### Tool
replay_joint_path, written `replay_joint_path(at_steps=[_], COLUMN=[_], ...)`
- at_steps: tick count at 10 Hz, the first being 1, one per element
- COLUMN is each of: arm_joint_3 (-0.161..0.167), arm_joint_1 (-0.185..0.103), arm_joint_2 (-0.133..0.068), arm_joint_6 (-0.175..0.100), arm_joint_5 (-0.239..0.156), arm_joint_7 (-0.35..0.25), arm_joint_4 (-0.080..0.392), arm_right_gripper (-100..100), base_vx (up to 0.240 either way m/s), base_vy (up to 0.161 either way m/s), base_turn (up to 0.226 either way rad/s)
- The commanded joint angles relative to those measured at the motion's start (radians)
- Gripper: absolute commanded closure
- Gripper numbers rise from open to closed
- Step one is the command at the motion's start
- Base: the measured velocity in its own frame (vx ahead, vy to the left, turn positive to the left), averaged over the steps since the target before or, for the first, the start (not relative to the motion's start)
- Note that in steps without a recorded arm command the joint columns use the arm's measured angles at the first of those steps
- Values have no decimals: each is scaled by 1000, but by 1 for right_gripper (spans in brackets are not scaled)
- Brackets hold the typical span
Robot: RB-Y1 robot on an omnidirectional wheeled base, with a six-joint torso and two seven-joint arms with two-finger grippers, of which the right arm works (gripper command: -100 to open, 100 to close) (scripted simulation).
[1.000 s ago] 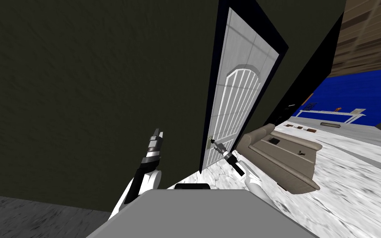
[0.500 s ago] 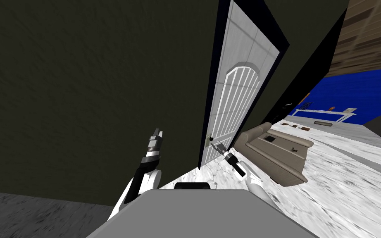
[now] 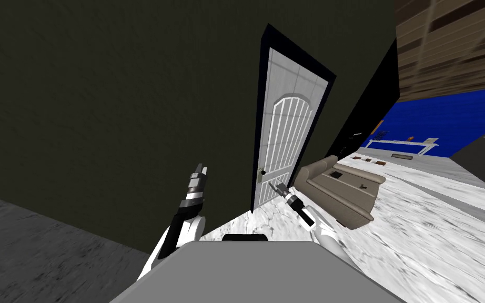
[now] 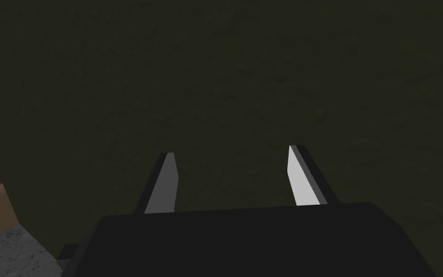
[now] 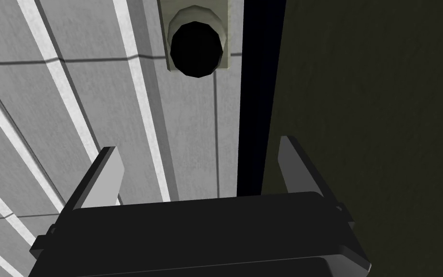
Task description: Pull the door open
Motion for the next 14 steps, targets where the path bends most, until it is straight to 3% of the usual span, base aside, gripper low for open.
replay_joint_path(at_steps=[1, 7, 8, 13, 14], arm_joint_3=[-1, -5, -5, -5, -3], arm_joint_1=[-5, -20, -20, -20, -15], arm_joint_2=[4, 23, 23, 23, 17], arm_joint_6=[4, 23, 23, 23, 17], arm_joint_5=[-1, -6, -6, -6, -5], arm_joint_7=[6, 26, 26, 26, 19], arm_joint_4=[3, 11, 11, 11, 8], arm_right_gripper=[-100, -100, 100, 100, -100], base_vx=[145, 156, -40, -7, -100], base_vy=[51, 43, -15, 0, -30], base_turn=[33, 40, -4, -5, -40])
